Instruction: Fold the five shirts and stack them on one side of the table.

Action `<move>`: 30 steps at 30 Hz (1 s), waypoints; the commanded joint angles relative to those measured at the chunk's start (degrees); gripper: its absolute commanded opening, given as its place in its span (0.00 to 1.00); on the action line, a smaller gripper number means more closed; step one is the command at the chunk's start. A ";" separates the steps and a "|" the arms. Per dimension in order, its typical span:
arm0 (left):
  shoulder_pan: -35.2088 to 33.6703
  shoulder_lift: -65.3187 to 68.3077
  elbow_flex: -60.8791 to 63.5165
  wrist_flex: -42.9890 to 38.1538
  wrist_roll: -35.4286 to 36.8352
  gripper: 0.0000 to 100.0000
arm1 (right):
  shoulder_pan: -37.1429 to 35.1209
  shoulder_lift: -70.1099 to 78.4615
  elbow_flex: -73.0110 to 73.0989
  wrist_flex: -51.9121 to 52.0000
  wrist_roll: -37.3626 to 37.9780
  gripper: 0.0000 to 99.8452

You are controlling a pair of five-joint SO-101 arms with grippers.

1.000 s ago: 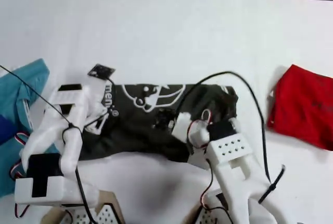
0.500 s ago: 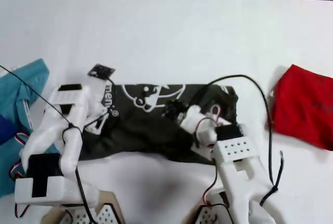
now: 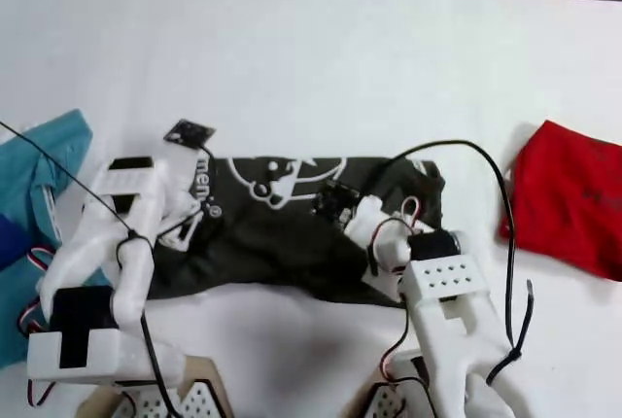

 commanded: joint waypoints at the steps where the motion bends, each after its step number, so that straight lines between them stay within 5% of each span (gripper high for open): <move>1: 0.53 0.09 0.22 -2.02 0.18 0.14 | -0.04 -1.45 -1.49 4.35 0.00 0.28; 4: 0.53 0.09 0.22 -2.02 0.18 0.14 | 0.04 -1.01 -1.58 3.12 0.00 0.34; 14: 0.53 0.09 0.22 -2.02 0.18 0.14 | 0.13 -0.84 -1.41 -4.70 0.00 0.21; 22: 0.53 0.09 0.22 -2.02 0.18 0.14 | 0.40 -0.92 -1.14 0.66 -0.44 0.31; 30: 0.53 0.09 0.22 -2.02 0.18 0.14 | 0.13 -0.84 3.78 -4.53 -0.09 0.31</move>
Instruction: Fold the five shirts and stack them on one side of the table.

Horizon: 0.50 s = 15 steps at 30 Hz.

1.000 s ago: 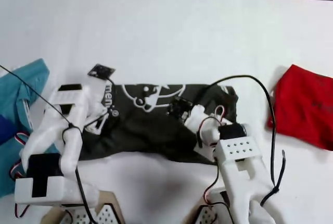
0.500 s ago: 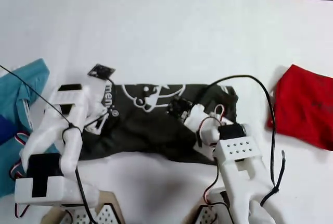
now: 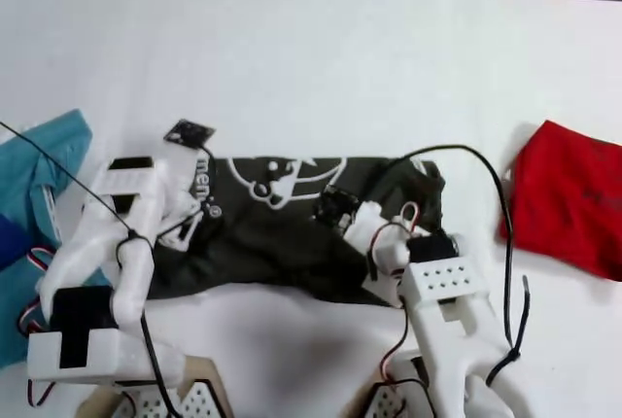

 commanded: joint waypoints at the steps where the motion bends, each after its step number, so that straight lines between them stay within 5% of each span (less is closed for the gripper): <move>1: 0.53 0.09 0.22 -2.02 0.18 0.14 | 0.31 -0.84 2.11 -3.21 -0.09 0.31; 9: 0.53 0.09 0.31 -2.02 0.18 0.14 | 0.75 -0.75 3.69 -6.55 -0.35 0.31; 15: 0.53 0.09 0.40 -2.02 0.18 0.14 | 0.75 -0.75 3.69 -10.59 -0.35 0.14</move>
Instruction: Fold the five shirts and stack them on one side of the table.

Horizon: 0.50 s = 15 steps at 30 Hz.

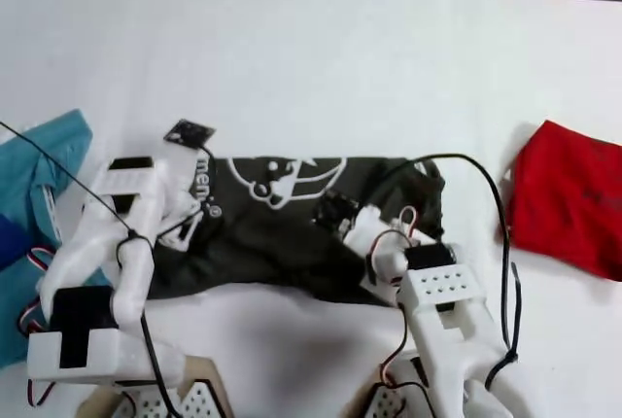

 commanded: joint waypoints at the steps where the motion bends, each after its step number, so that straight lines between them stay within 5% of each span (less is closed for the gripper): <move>1: 0.53 0.09 0.40 -2.02 0.18 0.14 | 0.75 -0.75 -0.26 -2.24 -0.35 0.13; 15: 0.53 0.09 0.31 -2.02 0.18 0.14 | -0.13 -0.57 -16.88 6.46 -0.18 0.13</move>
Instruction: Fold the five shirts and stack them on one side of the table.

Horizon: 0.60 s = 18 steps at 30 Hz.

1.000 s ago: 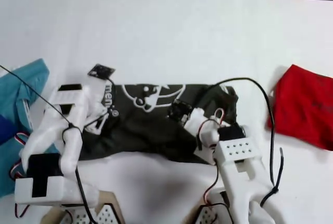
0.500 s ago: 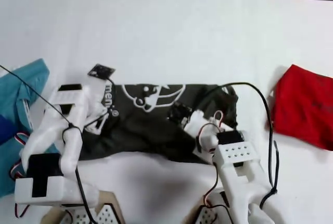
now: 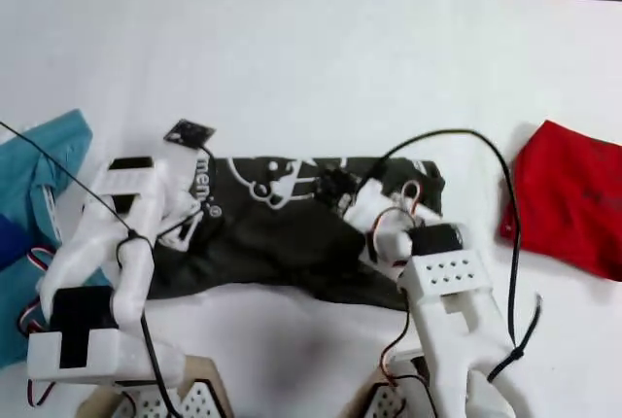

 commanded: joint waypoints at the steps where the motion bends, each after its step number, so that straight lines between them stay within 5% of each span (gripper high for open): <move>1: 0.53 0.09 0.31 -2.02 0.18 0.14 | -0.66 0.13 -5.27 0.40 -0.18 0.13; 9: 0.53 0.09 0.31 -2.02 0.18 0.14 | -2.51 16.75 -9.85 -0.66 -2.02 0.15; 14: 0.53 0.09 0.22 -2.02 0.18 0.14 | -3.12 11.91 -10.55 12.53 -2.90 0.37; 18: 0.53 0.09 0.22 -2.02 0.18 0.14 | -4.09 4.09 -7.30 14.29 -0.18 0.40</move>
